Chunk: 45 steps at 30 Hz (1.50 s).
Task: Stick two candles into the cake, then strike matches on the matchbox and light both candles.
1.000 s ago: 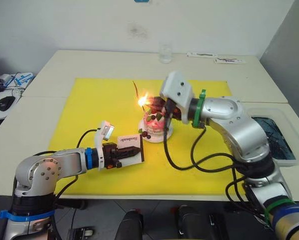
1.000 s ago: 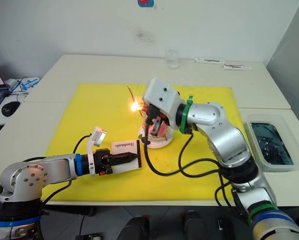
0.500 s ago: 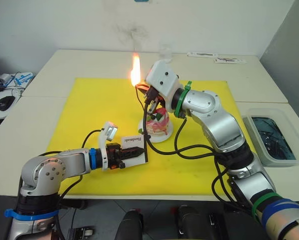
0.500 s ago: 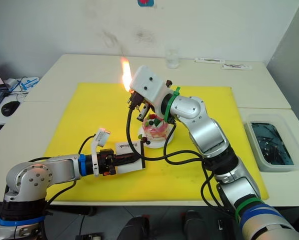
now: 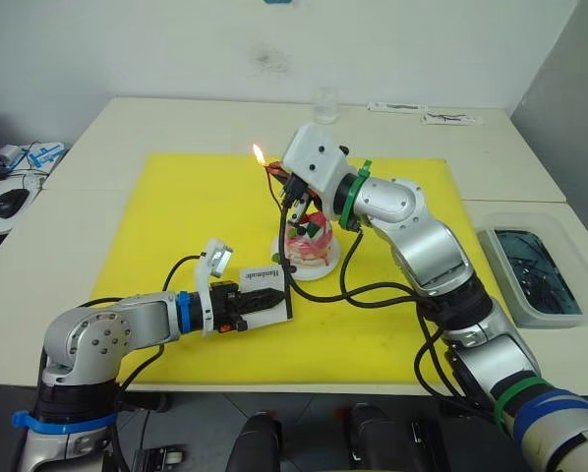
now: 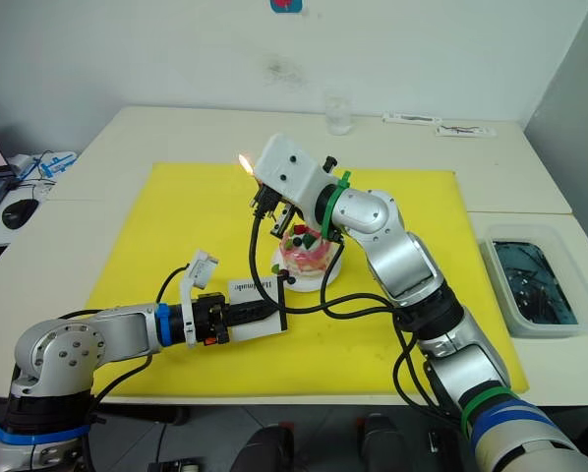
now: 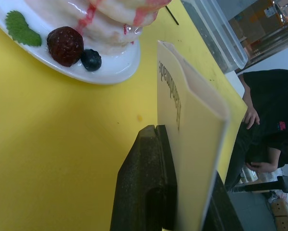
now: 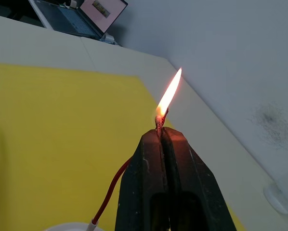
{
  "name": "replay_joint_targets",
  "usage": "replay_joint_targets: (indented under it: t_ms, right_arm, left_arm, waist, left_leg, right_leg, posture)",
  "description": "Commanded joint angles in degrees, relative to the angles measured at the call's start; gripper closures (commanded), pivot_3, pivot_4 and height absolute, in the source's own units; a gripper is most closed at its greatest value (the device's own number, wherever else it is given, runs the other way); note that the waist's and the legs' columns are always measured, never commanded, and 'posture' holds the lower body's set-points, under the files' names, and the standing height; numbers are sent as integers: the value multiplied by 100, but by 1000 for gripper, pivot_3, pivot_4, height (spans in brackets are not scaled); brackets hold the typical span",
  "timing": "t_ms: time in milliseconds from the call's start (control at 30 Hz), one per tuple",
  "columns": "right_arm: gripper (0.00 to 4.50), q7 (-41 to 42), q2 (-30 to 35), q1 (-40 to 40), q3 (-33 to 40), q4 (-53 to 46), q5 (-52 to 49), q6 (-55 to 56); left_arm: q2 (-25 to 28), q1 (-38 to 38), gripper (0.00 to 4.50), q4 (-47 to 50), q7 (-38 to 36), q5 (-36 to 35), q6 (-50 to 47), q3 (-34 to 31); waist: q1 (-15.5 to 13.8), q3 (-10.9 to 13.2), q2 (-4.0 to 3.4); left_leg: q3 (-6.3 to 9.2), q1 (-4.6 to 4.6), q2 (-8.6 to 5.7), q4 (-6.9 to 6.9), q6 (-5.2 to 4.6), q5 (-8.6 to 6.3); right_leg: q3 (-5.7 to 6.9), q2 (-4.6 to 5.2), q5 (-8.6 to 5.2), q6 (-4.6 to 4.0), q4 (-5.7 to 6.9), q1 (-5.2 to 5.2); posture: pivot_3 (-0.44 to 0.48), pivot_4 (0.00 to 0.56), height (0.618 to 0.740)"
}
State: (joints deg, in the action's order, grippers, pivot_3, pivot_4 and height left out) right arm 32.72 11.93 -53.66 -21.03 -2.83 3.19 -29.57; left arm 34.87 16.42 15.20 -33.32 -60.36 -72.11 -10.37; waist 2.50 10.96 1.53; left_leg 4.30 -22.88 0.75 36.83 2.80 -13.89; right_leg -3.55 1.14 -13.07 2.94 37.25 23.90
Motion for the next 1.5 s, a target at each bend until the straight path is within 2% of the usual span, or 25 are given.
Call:
replay_joint_targets:
  t_ms: [33,1500]
  right_arm:
    - [4492,49,-31,-192,54,-84,39,150]
    - [4492,198,15,-109,202,-185,-44,-121]
  left_arm:
    - [-23,41,4500,168,-54,-87,71,-28]
    - [-39,50,4500,142,-88,-119,43,-20]
  waist:
    - [0,0,0]
    - [1,0,0]
  left_leg:
    - [0,0,0,0,0,0]
    - [0,0,0,-2,0,0]
  right_leg:
    - [0,0,0,0,0,0]
    - [0,0,-1,0,0,2]
  posture:
    - [0,150,740]
    - [0,150,740]
